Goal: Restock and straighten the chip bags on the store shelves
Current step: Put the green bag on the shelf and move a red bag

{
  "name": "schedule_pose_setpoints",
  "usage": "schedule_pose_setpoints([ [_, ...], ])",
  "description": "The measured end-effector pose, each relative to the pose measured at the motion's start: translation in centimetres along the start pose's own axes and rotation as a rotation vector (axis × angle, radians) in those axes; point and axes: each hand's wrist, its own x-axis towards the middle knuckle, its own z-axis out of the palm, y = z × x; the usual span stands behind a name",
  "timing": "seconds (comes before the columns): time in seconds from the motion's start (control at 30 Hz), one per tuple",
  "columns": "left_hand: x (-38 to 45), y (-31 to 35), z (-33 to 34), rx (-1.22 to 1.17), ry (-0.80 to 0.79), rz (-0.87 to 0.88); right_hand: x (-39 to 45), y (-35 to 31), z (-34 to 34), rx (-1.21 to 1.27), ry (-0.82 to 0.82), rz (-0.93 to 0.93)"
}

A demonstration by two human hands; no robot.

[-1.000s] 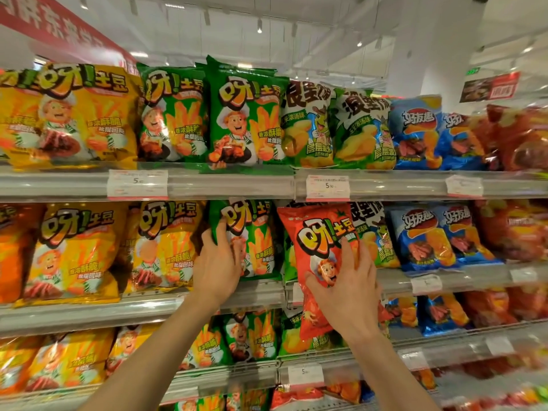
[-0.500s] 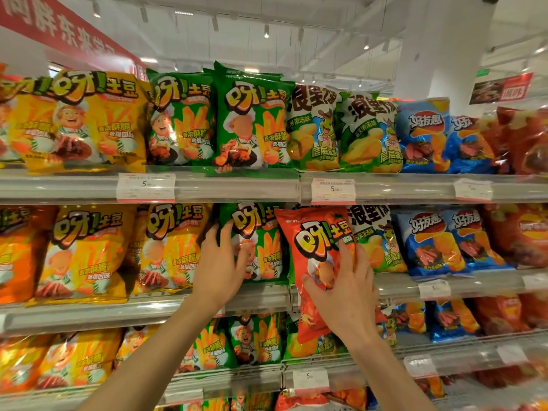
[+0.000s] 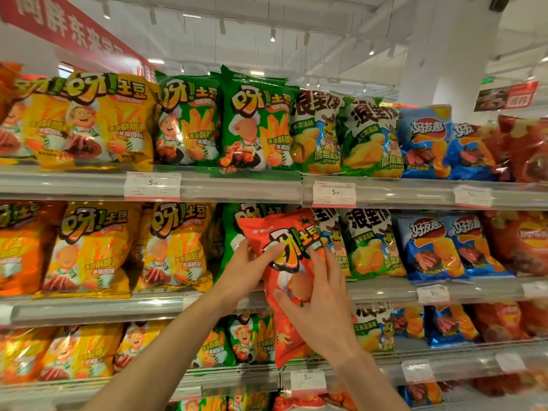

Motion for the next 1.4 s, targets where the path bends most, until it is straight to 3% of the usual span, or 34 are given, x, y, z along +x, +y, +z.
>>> schedule_pose_setpoints([
  [0.37,-3.6,-0.9,-2.6,-0.031,0.041,0.087,1.0,2.3,-2.2,0.539,-0.262,0.136],
  [0.77,-11.3,-2.6,-8.0,-0.004,0.264,0.028,-1.5,-2.0,3.0,0.782,-0.526,0.109],
  [1.0,-15.3,-2.4,-16.9,-0.029,0.414,0.047,-2.3,-10.9,8.6,0.821,-0.623,0.071],
  [1.4,-22.8,-0.5,-41.4,0.021,0.573,0.107,-5.7,-33.9,22.1,0.882,-0.696,-0.021],
])
